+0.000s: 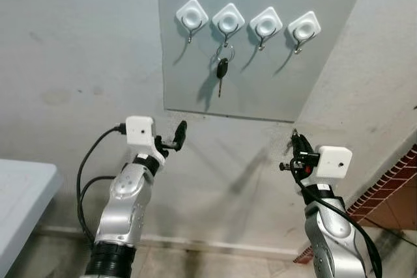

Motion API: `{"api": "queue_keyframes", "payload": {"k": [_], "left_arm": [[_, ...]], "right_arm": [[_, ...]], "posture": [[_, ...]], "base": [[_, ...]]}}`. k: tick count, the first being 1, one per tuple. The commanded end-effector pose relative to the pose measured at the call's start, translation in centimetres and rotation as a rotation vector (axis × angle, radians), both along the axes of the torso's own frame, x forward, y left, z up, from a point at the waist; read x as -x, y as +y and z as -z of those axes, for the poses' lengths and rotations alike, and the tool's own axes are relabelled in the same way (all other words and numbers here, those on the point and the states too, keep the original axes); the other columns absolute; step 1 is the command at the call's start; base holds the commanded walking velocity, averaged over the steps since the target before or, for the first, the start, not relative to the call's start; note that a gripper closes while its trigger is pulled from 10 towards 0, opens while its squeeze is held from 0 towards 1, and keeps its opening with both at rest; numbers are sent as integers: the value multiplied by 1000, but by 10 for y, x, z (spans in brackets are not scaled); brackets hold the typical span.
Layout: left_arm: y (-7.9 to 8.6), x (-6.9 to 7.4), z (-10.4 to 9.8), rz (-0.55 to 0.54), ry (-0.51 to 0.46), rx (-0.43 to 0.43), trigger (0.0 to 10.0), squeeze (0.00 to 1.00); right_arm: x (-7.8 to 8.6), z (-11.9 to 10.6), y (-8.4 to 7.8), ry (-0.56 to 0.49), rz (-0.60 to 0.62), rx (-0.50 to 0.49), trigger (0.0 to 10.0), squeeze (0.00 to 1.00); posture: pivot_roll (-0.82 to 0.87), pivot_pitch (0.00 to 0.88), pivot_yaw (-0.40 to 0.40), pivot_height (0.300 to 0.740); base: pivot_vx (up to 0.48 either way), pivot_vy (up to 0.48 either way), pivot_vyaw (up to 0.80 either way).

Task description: Hang keys on a hook

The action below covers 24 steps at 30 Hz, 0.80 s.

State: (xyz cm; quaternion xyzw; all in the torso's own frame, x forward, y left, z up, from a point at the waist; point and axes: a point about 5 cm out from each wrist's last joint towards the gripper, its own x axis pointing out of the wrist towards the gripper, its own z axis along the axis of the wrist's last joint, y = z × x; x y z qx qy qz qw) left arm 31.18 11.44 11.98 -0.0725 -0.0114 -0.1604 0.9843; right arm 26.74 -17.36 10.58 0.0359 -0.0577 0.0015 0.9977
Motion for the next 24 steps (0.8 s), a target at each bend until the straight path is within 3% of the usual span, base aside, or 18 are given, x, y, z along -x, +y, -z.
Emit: {"api": "queue_keyframes", "payload": {"k": [1,9,13,15,24], "left_arm": [[-6,1,-12,48,-57,-27,10000,0],[-37,14,-34,236,-155,-27,10000,0],[-40,16,-38,255,-165,-19,10000,0],[-48,21,-50,310,-207,-19,10000,0],[-51,21,-63,359,-237,-10,10000,0]], "right_arm": [[-3,-6,0,-17,-7,-2,10000,0],[-9,-26,9,-92,-126,-21,10000,0],[-9,-32,11,-121,-146,-33,10000,0],[-8,-48,16,-190,-207,-72,10000,0],[-9,-69,19,-254,-263,-103,10000,0]], "posture": [[-22,0,-39,740],[-19,0,-41,740],[-19,0,-41,740],[-19,0,-41,740],[-16,0,-38,740]], "base": [[0,0,0],[0,0,0],[0,0,0],[0,0,0],[0,0,0]]}}
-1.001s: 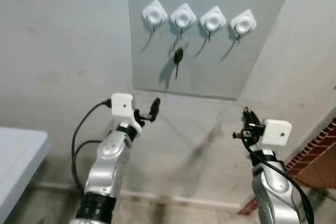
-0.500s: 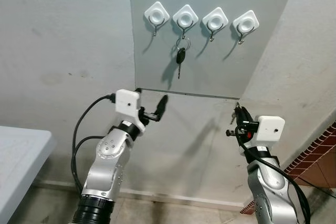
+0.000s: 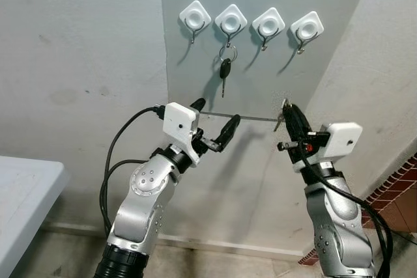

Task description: Hang keys on a hook

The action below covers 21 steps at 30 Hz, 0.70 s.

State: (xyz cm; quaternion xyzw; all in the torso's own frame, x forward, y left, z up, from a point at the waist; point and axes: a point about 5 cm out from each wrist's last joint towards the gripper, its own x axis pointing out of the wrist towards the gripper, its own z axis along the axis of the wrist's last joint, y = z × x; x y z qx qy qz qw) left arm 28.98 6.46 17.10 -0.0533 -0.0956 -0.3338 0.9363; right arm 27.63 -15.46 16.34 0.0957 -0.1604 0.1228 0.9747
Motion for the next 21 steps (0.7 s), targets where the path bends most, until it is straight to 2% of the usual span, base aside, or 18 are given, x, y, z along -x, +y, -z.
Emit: {"api": "queue_keyframes", "payload": {"k": [1,12,21], "left_arm": [[0,-1,-13,10,-40,4,10000,0],[20,-4,-33,-21,-88,35,10000,0],[15,3,-42,2,-108,50,10000,0]], "right_arm": [[0,-13,1,-42,-27,2,10000,0],[-6,-25,19,-51,-180,-2,10000,0],[-13,-37,38,-76,-303,-18,10000,0]], "posture": [[-18,0,-36,740],[3,0,-51,740],[30,2,-75,740]], "base": [[0,0,0],[0,0,0],[0,0,0]]}}
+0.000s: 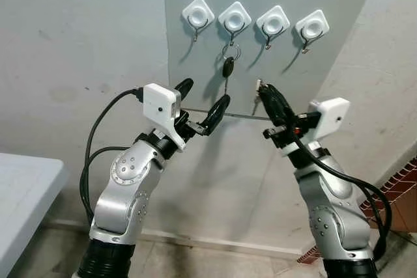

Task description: Hang keys on a hook

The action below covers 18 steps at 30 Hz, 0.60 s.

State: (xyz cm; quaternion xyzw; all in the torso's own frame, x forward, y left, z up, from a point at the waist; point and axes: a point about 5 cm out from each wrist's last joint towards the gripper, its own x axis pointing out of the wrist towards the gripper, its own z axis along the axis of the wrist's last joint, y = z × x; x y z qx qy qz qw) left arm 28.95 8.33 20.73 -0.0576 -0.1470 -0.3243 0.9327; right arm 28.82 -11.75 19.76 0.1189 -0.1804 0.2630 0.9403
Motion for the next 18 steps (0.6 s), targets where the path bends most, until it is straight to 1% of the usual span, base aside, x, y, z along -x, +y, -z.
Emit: {"api": "queue_keyframes", "payload": {"k": [1,2,8,14,18], "left_arm": [[-5,3,-6,28,-17,3,10000,0],[-7,4,-7,35,-17,-1,10000,0],[-13,4,-10,60,-19,0,10000,0],[-15,4,-12,78,-20,2,10000,0],[-16,3,-13,88,-17,-6,10000,0]], "right_arm": [[-2,-5,2,-7,-22,-7,10000,0],[-5,-9,4,-19,-30,-16,10000,0],[-9,-20,5,-52,-37,-56,10000,0],[-11,-25,3,-69,-21,-87,10000,0],[-11,-25,5,-73,-19,-100,10000,0]], "posture": [[30,1,-76,740],[30,1,-76,740],[22,0,-71,740],[14,0,-54,740],[11,0,-32,740]], "base": [[0,0,0],[0,0,0],[0,0,0],[0,0,0],[0,0,0]]}}
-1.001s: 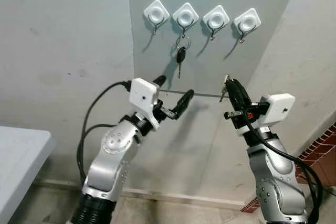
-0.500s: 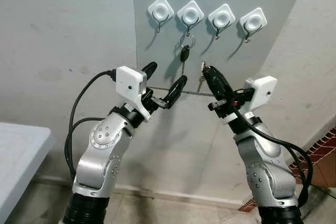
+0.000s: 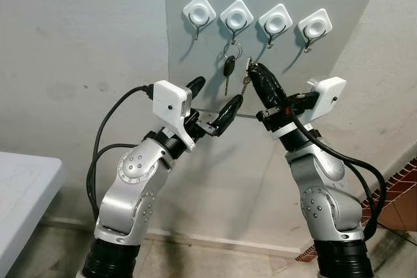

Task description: Hang keys on a hook

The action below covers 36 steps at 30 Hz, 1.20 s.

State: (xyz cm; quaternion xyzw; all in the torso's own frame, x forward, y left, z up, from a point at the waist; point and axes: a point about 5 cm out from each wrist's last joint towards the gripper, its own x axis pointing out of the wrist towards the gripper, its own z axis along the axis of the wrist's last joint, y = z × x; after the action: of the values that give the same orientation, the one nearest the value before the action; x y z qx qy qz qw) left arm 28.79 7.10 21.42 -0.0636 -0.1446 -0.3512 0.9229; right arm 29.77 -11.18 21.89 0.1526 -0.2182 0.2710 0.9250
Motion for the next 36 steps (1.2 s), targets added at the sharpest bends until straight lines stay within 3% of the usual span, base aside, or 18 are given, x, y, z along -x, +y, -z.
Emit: {"api": "queue_keyframes", "payload": {"k": [1,24,36], "left_arm": [[-4,2,-6,31,-20,-9,10000,0],[-2,-4,-9,72,-8,-42,10000,0],[-5,-5,-11,86,-9,-36,10000,0]], "right_arm": [[-2,-4,-1,-11,8,-18,10000,0],[-2,-14,11,-76,21,-95,10000,0],[-4,-20,13,-99,18,-105,10000,0]], "posture": [[11,0,-32,740],[-6,0,63,740],[-7,0,56,740]], "base": [[0,0,0],[0,0,0],[0,0,0]]}}
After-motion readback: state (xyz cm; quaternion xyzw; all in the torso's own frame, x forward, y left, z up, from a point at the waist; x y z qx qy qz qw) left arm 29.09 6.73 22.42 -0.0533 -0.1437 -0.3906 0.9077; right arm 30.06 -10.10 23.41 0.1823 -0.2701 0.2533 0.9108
